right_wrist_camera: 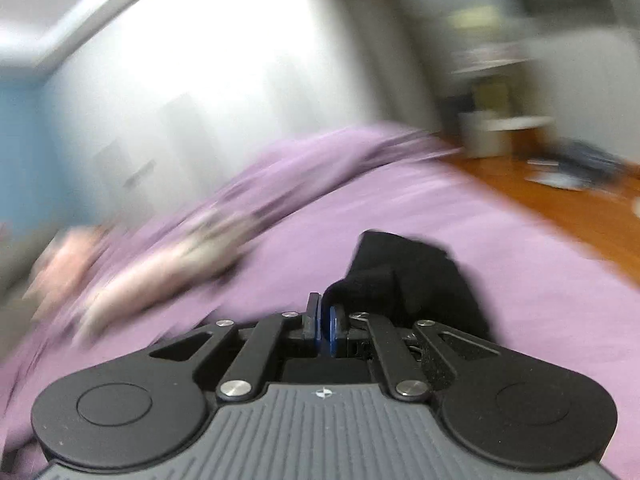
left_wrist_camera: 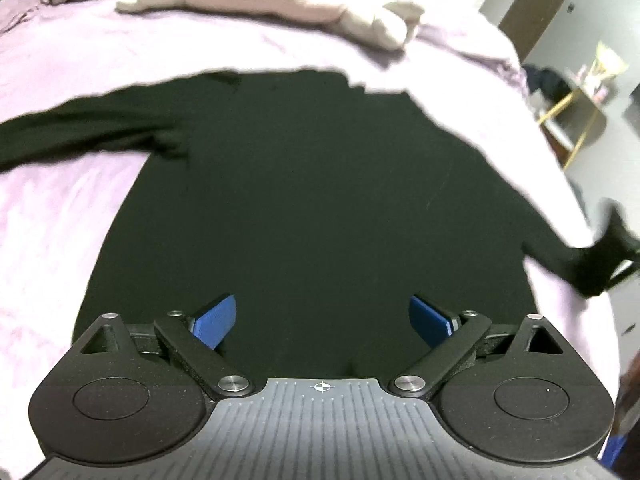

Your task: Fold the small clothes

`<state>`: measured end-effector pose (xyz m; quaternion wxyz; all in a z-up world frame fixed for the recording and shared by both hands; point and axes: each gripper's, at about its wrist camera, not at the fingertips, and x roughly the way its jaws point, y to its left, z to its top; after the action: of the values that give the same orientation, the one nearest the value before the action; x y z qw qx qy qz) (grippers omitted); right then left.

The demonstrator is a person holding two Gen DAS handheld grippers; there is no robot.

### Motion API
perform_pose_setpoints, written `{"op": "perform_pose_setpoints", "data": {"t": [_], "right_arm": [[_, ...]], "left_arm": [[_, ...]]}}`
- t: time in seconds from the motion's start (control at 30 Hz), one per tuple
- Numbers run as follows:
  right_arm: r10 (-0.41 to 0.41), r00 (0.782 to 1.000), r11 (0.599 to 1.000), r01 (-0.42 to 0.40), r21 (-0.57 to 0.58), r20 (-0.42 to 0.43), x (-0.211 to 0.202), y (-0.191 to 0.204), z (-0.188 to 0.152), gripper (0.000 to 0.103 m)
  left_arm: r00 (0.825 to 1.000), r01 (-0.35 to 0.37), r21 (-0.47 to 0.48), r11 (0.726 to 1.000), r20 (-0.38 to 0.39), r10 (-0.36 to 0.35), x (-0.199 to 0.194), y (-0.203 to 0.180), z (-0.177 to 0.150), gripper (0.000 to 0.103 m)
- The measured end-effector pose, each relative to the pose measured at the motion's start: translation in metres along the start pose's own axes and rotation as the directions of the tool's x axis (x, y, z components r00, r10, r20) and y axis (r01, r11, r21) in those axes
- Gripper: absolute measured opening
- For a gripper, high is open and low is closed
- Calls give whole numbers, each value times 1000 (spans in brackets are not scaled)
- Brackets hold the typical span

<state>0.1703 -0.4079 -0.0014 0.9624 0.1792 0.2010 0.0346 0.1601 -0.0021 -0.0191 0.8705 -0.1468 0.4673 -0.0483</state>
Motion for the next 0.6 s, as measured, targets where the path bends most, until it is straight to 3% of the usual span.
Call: {"op": "perform_pose_setpoints", "data": {"t": [0.03, 0.1, 0.17, 0.3, 0.47, 0.6], "right_arm": [[65, 995, 996, -69, -52, -69, 10, 25, -11, 13], [110, 975, 986, -132, -100, -195, 26, 55, -35, 26], [101, 961, 987, -130, -97, -259, 32, 64, -54, 26], [41, 955, 998, -29, 47, -293, 23, 43, -74, 26], [-41, 956, 978, 99, 186, -290, 6, 3, -89, 26], [-62, 955, 960, 137, 244, -291, 2, -12, -96, 26]], "left_arm": [[1000, 9, -7, 1000, 10, -9, 2, -1, 5, 97], [998, 55, -23, 998, 2, -55, 11, -3, 13, 97], [994, 102, -44, 994, -21, -103, 25, -6, 20, 97], [978, 202, -46, 978, -50, -204, 51, -18, 30, 95], [949, 285, -98, 954, -111, -295, 99, -44, 44, 88], [920, 332, -137, 933, -172, -353, 135, -62, 53, 72]]}}
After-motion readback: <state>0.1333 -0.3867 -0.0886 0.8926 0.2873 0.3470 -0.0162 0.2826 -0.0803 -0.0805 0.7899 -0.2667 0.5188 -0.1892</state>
